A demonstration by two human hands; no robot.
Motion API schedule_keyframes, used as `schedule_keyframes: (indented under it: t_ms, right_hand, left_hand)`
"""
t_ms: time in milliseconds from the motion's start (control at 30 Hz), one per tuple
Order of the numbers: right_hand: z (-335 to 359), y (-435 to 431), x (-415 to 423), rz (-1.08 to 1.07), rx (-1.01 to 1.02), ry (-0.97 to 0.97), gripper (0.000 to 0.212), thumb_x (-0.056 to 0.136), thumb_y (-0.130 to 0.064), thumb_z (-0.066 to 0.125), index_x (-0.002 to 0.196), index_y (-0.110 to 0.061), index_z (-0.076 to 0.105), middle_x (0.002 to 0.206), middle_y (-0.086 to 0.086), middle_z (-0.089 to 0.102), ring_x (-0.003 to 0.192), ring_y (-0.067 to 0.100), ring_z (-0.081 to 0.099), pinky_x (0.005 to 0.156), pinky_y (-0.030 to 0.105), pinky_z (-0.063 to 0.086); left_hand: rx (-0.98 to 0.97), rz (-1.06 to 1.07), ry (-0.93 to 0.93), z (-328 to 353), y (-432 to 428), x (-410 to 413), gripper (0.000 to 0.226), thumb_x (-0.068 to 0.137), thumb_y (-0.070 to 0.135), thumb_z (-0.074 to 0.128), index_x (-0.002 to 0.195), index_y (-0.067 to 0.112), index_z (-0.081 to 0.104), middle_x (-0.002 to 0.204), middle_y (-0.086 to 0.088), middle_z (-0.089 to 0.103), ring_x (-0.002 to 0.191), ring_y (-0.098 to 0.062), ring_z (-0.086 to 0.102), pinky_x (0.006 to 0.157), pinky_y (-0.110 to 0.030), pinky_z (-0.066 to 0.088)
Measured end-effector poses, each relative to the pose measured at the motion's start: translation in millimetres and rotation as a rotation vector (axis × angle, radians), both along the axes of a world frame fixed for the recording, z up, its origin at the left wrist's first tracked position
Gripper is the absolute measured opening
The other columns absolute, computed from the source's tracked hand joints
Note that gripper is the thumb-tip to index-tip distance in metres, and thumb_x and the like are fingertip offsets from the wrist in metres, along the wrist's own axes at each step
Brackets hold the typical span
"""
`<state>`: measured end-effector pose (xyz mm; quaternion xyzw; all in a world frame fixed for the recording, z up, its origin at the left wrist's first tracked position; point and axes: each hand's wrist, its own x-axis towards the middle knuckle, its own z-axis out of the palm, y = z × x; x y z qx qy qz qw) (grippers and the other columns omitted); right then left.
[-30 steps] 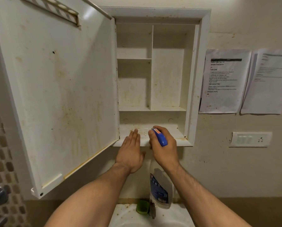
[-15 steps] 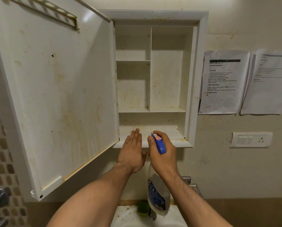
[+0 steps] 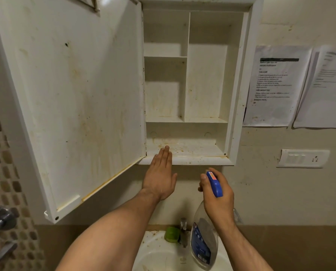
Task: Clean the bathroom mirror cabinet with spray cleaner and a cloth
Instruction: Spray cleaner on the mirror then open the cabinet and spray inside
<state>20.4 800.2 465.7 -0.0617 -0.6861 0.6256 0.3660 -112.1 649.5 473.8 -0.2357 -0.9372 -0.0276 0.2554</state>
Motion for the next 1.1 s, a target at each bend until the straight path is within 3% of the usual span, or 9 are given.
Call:
schedule_keyframes:
  t_ms: [100,233,333,433,600,733,933,1000,1100]
  right_hand:
    - [0,6,1,-0.038,-0.019,-0.007,0.031,0.097,-0.034,0.065,0.127,-0.028,0.061,0.102,-0.003,0.067,0.084,0.015,0.069,0.066,0.022,0.057]
    - [1,11,3,-0.041,-0.073,-0.025,0.027,0.097,-0.026,0.067,0.123,-0.022,0.065,0.095,0.01,0.068,0.074,0.019,0.064,0.066,0.034,0.059]
    - [2,0,6,0.08,-0.026,-0.047,0.027,0.097,-0.029,0.067,0.124,-0.026,0.064,0.094,0.008,0.068,0.071,0.012,0.066,0.061,0.021,0.056]
    - [4,-18,6,0.178,0.087,-0.065,0.035,0.095,-0.035,0.067,0.129,-0.029,0.06,0.102,-0.001,0.068,0.082,0.006,0.071,0.068,0.013,0.054]
    - [7,-38,4,0.192,0.045,-0.032,0.025,0.097,-0.027,0.068,0.121,-0.027,0.065,0.088,0.003,0.068,0.066,0.009,0.064,0.06,0.021,0.054]
    - [3,-38,6,0.169,0.035,-0.041,0.028,0.096,-0.031,0.068,0.123,-0.027,0.063,0.093,0.006,0.068,0.068,0.01,0.065,0.059,0.021,0.054]
    - [-14,-45,16,0.159,0.114,-0.036,0.036,0.097,-0.035,0.067,0.131,-0.031,0.058,0.109,-0.002,0.071,0.095,0.007,0.07,0.08,0.017,0.056]
    - [-20,-49,18,0.14,0.118,-0.052,0.041,0.096,-0.036,0.069,0.135,-0.029,0.058,0.116,-0.015,0.067,0.103,0.002,0.066,0.088,0.017,0.054]
    - [-30,-56,19,0.128,0.092,-0.037,0.042,0.095,-0.036,0.072,0.134,-0.027,0.06,0.108,-0.035,0.063,0.103,-0.008,0.062,0.085,0.01,0.051]
  left_hand:
    - [-0.012,0.0,0.023,-4,-3,2,0.079,0.106,0.049,0.027,0.162,0.006,-0.007,0.169,-0.013,-0.02,0.158,-0.025,-0.016,0.127,-0.038,-0.008]
    - [-0.014,0.039,0.049,-7,-8,5,0.078,0.106,0.048,0.026,0.162,0.003,-0.004,0.169,-0.016,-0.019,0.158,-0.029,-0.014,0.129,-0.041,-0.004]
    - [-0.003,0.065,0.047,-8,-9,7,0.079,0.106,0.048,0.026,0.162,0.003,-0.006,0.169,-0.017,-0.02,0.158,-0.029,-0.015,0.129,-0.043,-0.001]
    - [0.009,0.08,0.044,-9,-10,11,0.079,0.107,0.049,0.026,0.162,0.003,-0.006,0.169,-0.017,-0.019,0.158,-0.03,-0.014,0.129,-0.044,0.003]
    - [0.002,0.12,0.037,-14,-20,16,0.079,0.106,0.048,0.028,0.162,0.002,-0.006,0.169,-0.017,-0.019,0.158,-0.03,-0.014,0.129,-0.043,0.0]
    - [-0.001,0.132,0.03,-23,-31,19,0.079,0.106,0.047,0.029,0.162,0.002,-0.003,0.169,-0.017,-0.019,0.158,-0.031,-0.014,0.129,-0.043,-0.002]
    - [0.022,0.111,-0.025,-37,-41,32,0.081,0.106,0.045,0.031,0.161,0.003,-0.01,0.169,-0.015,-0.021,0.157,-0.028,-0.018,0.129,-0.042,0.0]
    - [0.02,0.1,-0.044,-43,-43,39,0.081,0.106,0.044,0.032,0.161,0.003,-0.01,0.169,-0.014,-0.021,0.157,-0.027,-0.017,0.129,-0.043,0.001]
    - [0.009,0.082,-0.084,-53,-48,49,0.079,0.106,0.043,0.032,0.162,0.003,-0.005,0.17,-0.015,-0.018,0.158,-0.028,-0.014,0.129,-0.043,0.002]
